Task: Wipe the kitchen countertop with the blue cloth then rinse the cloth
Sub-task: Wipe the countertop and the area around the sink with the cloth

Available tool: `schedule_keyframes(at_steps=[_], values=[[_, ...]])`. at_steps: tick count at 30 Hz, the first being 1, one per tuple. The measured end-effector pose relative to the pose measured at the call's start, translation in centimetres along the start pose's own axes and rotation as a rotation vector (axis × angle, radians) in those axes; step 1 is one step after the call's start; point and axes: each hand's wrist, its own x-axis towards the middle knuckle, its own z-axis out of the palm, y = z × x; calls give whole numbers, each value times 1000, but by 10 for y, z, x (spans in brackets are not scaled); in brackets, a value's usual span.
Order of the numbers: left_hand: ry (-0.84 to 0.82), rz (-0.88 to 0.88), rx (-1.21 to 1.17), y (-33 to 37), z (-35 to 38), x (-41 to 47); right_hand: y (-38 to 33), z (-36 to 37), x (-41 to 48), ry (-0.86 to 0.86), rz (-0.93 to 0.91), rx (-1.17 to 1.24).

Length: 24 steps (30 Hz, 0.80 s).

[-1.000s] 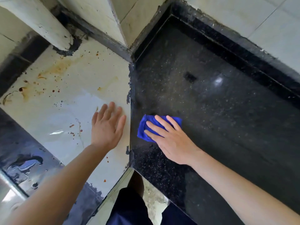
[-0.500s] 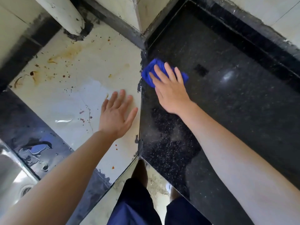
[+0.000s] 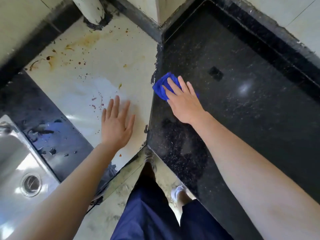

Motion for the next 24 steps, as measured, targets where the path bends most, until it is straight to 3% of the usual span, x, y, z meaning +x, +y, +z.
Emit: schedule_keyframes(at_steps=[3,7,11,16,20,24], values=[[-42,-111,12,-17,3,-46,-37,13,-11,64,28,17],[-197,-203,53,-18,16,-72,-54,48,-111,19,-317,5],[-207,-229,14,-11,21,-65,-3,62,-199,-46,-456,-77],[-183,-218,-12,-12,24,-67,61,56,-265,-150,-388,-152],[-196,-218,-31,-10,23,-67,48,54,-239,-113,-364,-138],[-236,-221,-21,-11,22,-65,-9,42,-123,1,-250,-40]])
